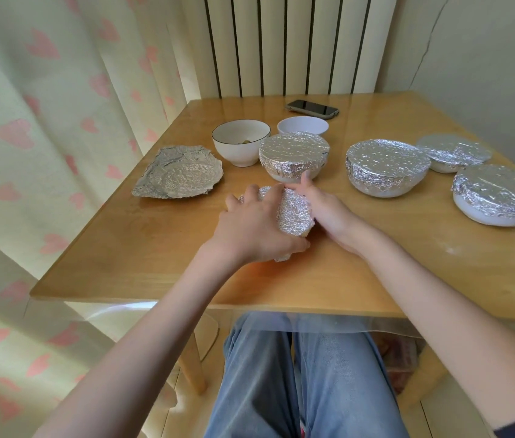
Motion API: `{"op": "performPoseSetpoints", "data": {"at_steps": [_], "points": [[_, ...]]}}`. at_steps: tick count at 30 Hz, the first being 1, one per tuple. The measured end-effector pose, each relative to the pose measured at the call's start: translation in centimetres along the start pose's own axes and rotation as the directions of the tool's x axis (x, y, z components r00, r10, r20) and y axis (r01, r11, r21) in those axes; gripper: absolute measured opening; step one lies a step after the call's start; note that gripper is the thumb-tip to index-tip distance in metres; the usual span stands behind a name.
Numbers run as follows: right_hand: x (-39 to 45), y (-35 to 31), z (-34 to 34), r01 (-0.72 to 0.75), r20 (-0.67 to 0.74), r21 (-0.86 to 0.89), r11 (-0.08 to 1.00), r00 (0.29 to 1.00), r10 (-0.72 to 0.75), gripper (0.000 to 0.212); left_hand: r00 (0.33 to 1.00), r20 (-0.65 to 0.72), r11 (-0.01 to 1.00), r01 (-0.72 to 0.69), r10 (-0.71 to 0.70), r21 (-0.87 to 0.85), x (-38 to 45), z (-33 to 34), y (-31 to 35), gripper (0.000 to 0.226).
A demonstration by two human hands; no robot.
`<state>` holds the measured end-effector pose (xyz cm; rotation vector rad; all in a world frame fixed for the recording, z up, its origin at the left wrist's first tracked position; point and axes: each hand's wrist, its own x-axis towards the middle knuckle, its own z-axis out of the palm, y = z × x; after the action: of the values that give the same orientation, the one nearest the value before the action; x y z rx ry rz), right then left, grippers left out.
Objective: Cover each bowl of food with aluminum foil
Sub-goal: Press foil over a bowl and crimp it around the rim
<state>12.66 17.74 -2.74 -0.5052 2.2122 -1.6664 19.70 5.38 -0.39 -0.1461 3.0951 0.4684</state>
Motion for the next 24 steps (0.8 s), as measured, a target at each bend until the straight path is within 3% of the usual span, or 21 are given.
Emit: {"op": "performPoseSetpoints", "data": {"at_steps": [5, 14, 20, 22, 24], "points": [[1.0, -1.3, -0.2, -0.002, -0.175, 0.15, 0.989, 0.984, 0.028, 0.044, 0.979, -0.096, 0.983, 0.18, -0.181, -0.024, 0.6, 1.0, 2.2, 0.091], [1.7, -1.2, 1.5, -0.057, -0.204, 0.084, 0.995, 0.976, 0.073, 0.041, 0.969, -0.155, 0.98, 0.181, -0.192, -0.081, 0.7, 1.7, 2.2, 0.09], [1.4, -1.7, 0.3, -0.207, -0.133, 0.13, 0.97, 0.965, 0.224, 0.057, 0.977, 0.023, 0.975, 0.21, -0.212, 0.08, 0.5, 0.1, 2.0, 0.134], [1.4, -1.4, -0.1, -0.164, -0.234, 0.156, 0.974, 0.952, 0.198, 0.057, 0.987, 0.024, 0.987, 0.158, -0.158, 0.018, 0.3, -1.0, 1.1, 0.134], [0.8, -1.2, -0.1, -0.074, -0.431, 0.163, 0.984, 0.892, 0.138, 0.052, 0.995, -0.056, 0.988, 0.078, -0.086, -0.134, 0.0, -2.0, -0.4, 0.122]]}}
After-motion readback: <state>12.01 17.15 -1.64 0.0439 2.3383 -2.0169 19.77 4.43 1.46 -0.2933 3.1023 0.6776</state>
